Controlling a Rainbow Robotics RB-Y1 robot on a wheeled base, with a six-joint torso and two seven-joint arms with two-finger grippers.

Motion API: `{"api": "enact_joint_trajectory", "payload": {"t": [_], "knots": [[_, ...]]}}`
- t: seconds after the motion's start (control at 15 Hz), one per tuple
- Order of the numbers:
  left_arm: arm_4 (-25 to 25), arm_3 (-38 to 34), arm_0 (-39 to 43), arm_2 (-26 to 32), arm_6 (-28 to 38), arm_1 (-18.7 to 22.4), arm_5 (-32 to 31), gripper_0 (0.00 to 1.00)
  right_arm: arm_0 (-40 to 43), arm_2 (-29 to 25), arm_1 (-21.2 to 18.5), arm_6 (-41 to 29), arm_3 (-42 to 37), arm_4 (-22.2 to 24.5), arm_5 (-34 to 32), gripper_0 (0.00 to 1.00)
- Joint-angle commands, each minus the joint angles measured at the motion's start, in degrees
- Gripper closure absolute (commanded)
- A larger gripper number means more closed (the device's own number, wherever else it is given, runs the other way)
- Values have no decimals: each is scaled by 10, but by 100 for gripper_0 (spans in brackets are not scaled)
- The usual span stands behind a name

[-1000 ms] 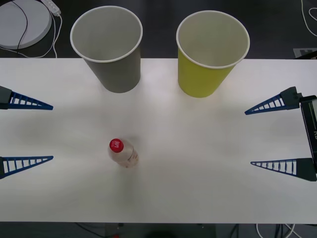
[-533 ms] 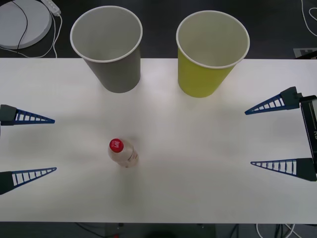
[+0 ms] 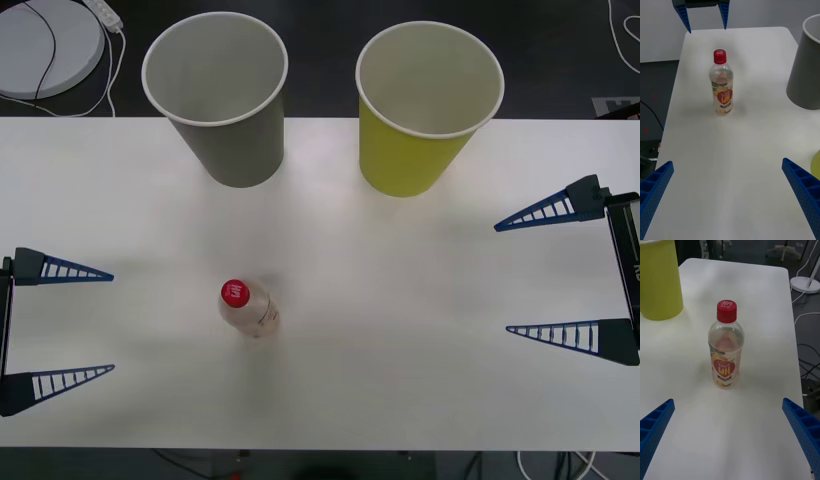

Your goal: Put the can into the green bin and the plastic bottle into the gray bin

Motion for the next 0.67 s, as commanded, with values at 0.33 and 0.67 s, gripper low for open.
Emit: {"api": "enact_joint_trajectory", "payload": {"t": [0.33,0.67], "knots": [[-9,55,-47,-60,-26,-36,0,0,0,0,0,0,0,0,0,0],[-60,57,-64,-60,-27,-84,6,0,0,0,0,0,0,0,0,0]]}}
